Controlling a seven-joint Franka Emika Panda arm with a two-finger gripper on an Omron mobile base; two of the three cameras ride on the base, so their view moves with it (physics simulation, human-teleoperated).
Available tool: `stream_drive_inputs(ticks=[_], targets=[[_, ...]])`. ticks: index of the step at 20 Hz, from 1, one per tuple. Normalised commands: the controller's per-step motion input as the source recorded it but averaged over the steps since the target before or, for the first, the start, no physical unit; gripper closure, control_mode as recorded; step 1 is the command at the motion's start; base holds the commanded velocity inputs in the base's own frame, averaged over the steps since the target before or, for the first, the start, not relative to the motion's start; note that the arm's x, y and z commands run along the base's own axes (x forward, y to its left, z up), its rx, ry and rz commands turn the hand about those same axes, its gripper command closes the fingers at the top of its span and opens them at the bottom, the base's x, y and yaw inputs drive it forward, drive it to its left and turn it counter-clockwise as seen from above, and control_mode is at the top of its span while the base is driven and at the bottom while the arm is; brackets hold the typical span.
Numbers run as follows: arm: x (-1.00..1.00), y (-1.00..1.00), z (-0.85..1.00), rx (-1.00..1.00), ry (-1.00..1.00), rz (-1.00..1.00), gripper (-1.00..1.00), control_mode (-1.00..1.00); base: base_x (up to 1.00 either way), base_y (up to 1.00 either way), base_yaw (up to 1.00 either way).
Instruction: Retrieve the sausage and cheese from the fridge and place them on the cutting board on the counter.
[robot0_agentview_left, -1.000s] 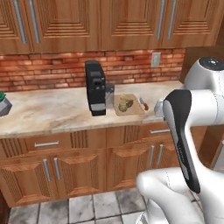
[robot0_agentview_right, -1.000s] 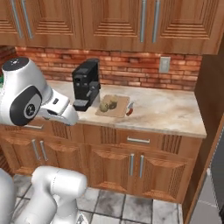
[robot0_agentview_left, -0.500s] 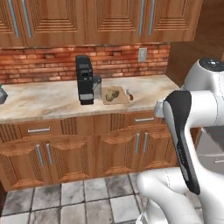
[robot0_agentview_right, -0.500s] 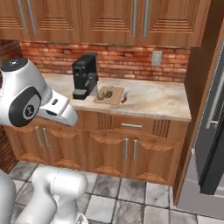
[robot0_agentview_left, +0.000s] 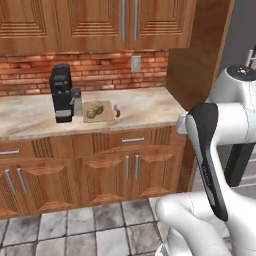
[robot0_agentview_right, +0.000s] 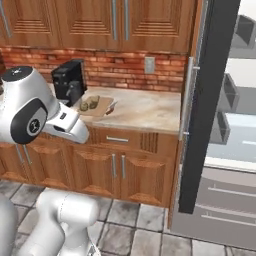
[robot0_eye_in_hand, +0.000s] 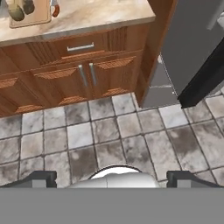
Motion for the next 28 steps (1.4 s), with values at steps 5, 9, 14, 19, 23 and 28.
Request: stream_drive_inputs(ticks=[5, 9, 14, 19, 23, 28], targets=[[0.00, 0.00, 0.00, 0.00, 0.00, 0.00, -1.00, 1.00, 0.00, -0.72, 0.00], [0.00, 0.00, 0.00, 0.00, 0.00, 0.00, -1.00, 1.00, 0.00, -0.77, 0.00], [0.00, 0.00, 0.00, 0.00, 0.00, 0.00, -1.00, 1.00, 0.00, -0.79, 0.00], [0.00, 0.00, 0.00, 0.00, 0.00, 0.00, -1.00, 1.00, 0.02, -0.75, 0.00], [0.00, 0.00, 0.00, 0.00, 0.00, 0.00, -1.00, 1.00, 0.21, -0.71, 0.00], [0.00, 0.00, 0.00, 0.00, 0.00, 0.00, -1.00, 1.00, 0.43, -0.66, 0.02]])
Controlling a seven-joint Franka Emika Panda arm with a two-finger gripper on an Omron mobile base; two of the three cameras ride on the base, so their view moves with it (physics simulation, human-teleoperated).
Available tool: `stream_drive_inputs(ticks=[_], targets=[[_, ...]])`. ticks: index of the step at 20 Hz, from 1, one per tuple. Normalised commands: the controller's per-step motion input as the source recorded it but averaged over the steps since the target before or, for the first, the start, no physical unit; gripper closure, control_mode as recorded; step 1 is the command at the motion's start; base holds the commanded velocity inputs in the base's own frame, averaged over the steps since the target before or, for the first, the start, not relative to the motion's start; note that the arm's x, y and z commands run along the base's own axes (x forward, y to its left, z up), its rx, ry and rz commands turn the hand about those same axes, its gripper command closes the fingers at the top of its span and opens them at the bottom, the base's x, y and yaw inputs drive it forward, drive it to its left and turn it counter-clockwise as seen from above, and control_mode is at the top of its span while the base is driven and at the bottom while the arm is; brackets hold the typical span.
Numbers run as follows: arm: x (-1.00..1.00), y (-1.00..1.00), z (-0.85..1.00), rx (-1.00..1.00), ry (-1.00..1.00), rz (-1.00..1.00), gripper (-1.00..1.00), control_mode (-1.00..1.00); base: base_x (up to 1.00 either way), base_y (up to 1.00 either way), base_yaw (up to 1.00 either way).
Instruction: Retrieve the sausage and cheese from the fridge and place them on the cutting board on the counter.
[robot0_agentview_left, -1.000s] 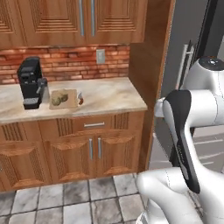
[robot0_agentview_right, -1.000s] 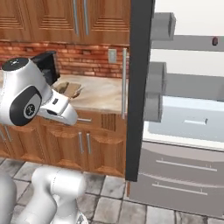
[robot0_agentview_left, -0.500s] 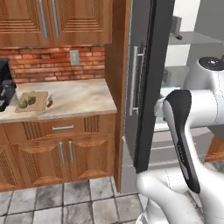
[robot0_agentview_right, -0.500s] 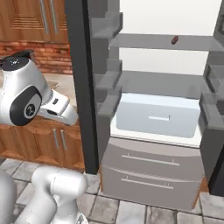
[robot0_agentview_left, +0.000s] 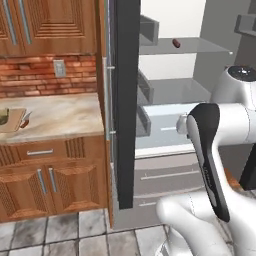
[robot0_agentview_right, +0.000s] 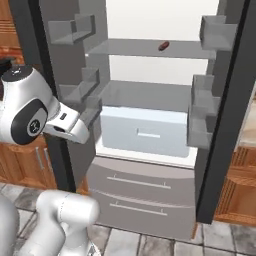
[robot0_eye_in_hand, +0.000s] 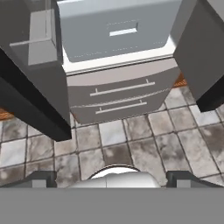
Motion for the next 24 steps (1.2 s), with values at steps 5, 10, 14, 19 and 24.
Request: stream_drive_inputs(ticks=[5, 10, 14, 19, 24], targets=[[0.00, 0.00, 0.00, 0.00, 0.00, 0.00, -1.00, 1.00, 0.69, -0.55, 0.03], [0.00, 0.00, 0.00, 0.00, 0.00, 0.00, -1.00, 1.00, 0.87, -0.33, 0.03], [0.00, 0.00, 0.00, 0.00, 0.00, 0.00, -1.00, 1.00, 0.72, -0.18, 0.03], [0.00, 0.00, 0.00, 0.00, 0.00, 0.00, -1.00, 1.00, 0.59, -0.42, 0.01], [0.00, 0.00, 0.00, 0.00, 0.00, 0.00, -1.00, 1.00, 0.51, -0.63, 0.00]])
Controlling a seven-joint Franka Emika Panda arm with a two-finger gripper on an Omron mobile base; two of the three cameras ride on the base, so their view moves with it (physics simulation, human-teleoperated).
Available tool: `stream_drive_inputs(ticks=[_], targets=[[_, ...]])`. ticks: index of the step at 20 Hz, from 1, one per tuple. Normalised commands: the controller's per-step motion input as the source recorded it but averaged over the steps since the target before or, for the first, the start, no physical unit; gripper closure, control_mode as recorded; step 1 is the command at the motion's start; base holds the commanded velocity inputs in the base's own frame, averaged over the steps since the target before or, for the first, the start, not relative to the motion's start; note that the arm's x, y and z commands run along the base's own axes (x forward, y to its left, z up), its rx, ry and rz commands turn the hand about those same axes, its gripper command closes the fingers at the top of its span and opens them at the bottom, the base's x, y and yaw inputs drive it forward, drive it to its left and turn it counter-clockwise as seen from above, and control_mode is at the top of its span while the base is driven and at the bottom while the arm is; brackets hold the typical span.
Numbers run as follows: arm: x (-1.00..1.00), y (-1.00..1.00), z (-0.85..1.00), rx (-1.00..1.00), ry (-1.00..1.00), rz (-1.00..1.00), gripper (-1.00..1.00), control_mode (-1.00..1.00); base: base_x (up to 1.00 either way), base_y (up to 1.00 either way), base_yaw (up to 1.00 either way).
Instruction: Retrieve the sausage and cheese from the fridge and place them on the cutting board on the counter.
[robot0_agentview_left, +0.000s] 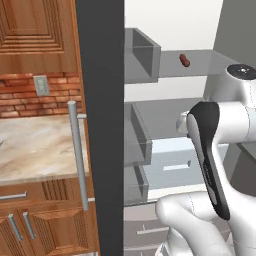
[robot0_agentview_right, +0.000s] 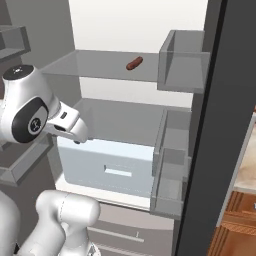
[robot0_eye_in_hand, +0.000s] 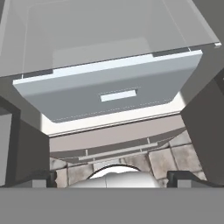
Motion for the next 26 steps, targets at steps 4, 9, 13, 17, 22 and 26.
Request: stream_drive_inputs(ticks=[4, 9, 13, 17, 22, 26], targets=[[0.00, 0.00, 0.00, 0.00, 0.00, 0.00, -1.00, 1.00, 0.59, -0.56, 0.00], [0.00, 0.00, 0.00, 0.00, 0.00, 0.00, -1.00, 1.00, 0.49, -0.68, 0.00], [0.00, 0.00, 0.00, 0.00, 0.00, 0.00, -1.00, 1.00, 0.54, -0.77, -0.01], [0.19, -0.38, 0.18, 0.00, -0.04, -0.01, -1.00, -1.00, 0.32, -0.40, -0.01], [0.14, -0.61, 0.69, 0.00, -0.11, -0.03, -1.00, -1.00, 0.00, 0.00, 0.00], [0.39, -0.29, 0.53, 0.00, -0.05, -0.03, -1.00, -1.00, 0.00, 0.00, 0.00]])
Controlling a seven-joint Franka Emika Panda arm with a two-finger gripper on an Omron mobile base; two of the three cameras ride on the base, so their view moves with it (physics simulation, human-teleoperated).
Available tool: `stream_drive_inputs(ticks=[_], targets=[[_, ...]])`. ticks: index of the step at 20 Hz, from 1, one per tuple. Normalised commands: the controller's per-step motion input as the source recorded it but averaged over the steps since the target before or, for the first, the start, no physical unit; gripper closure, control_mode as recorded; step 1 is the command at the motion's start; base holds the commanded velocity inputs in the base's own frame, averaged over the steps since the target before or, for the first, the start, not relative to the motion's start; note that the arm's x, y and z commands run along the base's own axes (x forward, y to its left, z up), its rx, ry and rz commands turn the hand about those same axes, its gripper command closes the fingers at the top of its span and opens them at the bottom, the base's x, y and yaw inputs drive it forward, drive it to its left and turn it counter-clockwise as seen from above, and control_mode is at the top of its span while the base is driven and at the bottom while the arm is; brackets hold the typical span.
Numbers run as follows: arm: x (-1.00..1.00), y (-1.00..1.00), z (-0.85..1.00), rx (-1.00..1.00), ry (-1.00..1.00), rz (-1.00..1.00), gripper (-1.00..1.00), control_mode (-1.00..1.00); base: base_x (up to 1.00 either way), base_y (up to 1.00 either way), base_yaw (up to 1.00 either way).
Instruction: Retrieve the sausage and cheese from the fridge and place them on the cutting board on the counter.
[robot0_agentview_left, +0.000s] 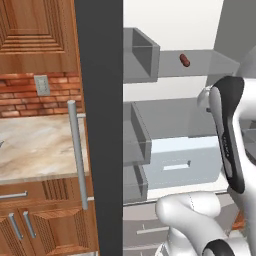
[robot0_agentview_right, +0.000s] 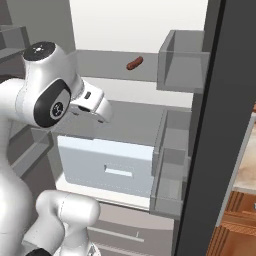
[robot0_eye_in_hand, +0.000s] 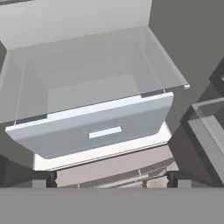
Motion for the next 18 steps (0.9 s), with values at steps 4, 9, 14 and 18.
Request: stream_drive_inputs(ticks=[4, 9, 14, 18], targets=[[0.43, 0.00, 0.36, 0.00, -0.07, -0.04, -1.00, -1.00, 0.00, 0.00, 0.00], [0.39, -0.01, 0.45, 0.00, -0.06, -0.06, -1.00, -1.00, 0.00, 0.00, 0.00], [0.49, -0.04, 0.29, 0.00, -0.06, -0.04, -1.00, -1.00, 0.00, 0.00, 0.00], [0.63, -0.01, 0.07, 0.00, -0.06, -0.01, -1.00, -1.00, 0.00, 0.00, 0.00]])
